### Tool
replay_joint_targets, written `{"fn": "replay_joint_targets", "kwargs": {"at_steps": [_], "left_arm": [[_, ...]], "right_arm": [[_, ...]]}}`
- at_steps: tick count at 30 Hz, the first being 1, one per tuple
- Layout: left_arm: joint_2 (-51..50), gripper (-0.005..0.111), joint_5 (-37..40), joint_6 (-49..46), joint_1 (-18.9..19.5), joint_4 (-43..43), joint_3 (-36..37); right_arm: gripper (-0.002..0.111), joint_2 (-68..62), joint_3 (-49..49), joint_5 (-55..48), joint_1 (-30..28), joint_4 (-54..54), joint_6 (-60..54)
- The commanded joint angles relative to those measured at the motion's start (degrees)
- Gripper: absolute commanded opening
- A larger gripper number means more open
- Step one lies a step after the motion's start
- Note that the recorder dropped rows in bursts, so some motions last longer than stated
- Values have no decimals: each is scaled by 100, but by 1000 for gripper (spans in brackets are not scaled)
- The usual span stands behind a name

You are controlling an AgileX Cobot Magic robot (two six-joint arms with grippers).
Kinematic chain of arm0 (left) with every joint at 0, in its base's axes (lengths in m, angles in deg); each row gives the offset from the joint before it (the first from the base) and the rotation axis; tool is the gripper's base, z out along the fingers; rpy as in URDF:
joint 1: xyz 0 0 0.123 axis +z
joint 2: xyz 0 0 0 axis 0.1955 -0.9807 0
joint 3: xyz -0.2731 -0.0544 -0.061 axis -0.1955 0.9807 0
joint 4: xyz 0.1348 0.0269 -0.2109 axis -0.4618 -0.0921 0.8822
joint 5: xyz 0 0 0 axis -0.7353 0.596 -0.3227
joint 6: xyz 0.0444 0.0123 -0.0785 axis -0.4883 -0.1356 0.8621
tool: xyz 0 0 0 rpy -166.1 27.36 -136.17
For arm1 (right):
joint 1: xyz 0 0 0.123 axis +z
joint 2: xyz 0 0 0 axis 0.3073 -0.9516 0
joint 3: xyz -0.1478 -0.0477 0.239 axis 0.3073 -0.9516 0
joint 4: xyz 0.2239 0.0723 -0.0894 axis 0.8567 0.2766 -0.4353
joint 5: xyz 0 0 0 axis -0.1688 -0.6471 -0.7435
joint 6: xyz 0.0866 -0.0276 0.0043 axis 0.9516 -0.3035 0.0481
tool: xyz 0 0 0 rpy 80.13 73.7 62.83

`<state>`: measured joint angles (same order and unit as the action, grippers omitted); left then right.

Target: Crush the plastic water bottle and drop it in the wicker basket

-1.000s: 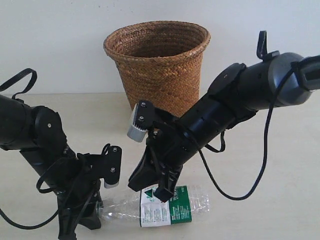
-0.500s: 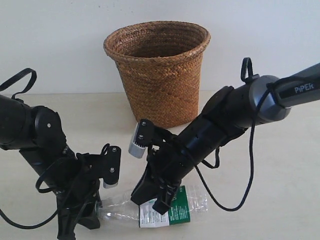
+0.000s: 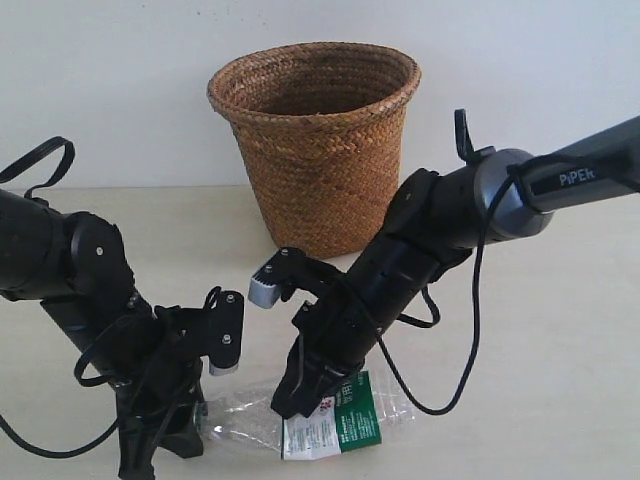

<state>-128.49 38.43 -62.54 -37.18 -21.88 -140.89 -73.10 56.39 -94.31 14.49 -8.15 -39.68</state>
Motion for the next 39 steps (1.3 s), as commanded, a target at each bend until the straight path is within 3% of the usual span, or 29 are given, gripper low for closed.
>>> {"fn": "replay_joint_targets", "kwargs": {"at_steps": [1,20,31,39], "left_arm": [[4,4,30,27,-4,14,-6],[4,4,30,27,-4,14,-6],[4,4,7,27,-4,14,-6],[4,4,7,27,-4,14,-6]], "right_arm": [[0,-604,202,64,-43,-1500,686],[0,-847,1255,-1129,-54,-2103,2187],[0,259,1294,-1418,-54,-1674,2456],[0,1313,1201,-1913,-218,-2258,3093]]}}
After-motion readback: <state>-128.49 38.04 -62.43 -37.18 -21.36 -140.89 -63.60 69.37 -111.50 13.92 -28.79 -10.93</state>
